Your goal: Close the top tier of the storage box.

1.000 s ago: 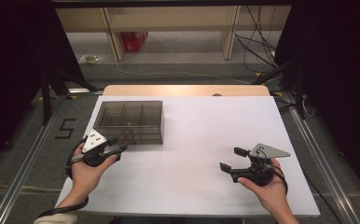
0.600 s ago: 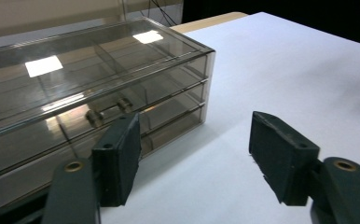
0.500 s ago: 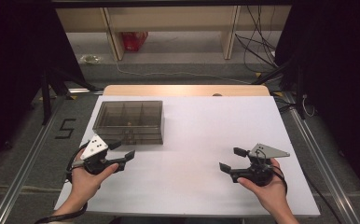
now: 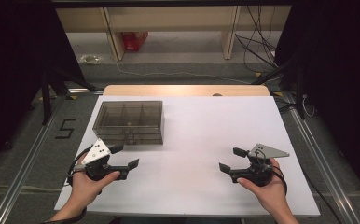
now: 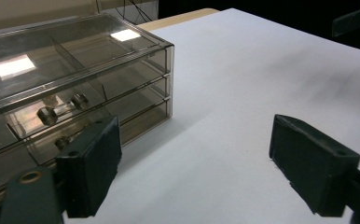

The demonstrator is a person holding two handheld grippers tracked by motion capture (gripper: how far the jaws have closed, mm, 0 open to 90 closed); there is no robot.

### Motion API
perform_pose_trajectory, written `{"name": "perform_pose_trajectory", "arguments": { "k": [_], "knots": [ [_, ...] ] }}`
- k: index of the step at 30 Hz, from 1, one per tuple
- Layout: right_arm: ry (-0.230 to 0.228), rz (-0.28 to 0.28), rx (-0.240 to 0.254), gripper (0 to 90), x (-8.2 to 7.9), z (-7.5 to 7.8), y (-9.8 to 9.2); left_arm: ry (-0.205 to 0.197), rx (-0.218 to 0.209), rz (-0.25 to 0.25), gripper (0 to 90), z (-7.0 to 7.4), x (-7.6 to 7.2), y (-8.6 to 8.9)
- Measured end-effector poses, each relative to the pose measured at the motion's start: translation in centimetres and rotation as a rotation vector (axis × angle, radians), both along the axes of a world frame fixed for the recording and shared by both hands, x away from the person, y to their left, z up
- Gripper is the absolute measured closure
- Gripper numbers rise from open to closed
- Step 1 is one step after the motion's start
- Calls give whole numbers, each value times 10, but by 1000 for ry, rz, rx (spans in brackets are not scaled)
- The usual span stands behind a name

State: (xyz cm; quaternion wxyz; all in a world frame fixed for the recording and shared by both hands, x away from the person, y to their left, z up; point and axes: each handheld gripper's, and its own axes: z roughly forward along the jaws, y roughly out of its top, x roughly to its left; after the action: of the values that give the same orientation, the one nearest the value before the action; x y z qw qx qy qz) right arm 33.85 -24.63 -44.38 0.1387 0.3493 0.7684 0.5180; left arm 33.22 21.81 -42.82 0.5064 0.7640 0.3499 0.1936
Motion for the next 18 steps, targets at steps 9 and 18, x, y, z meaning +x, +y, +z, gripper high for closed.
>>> {"name": "perform_pose_trajectory", "arguments": {
  "k": [9, 18],
  "knots": [
    [0, 2, 0, 160, 0, 0, 0, 3, 19, -40, 64, -2, -6, 0],
    [2, 4, -1, 160, 0, -1, 0, 6, 50, -69, 0, -5, -8, -4]
  ]
}}
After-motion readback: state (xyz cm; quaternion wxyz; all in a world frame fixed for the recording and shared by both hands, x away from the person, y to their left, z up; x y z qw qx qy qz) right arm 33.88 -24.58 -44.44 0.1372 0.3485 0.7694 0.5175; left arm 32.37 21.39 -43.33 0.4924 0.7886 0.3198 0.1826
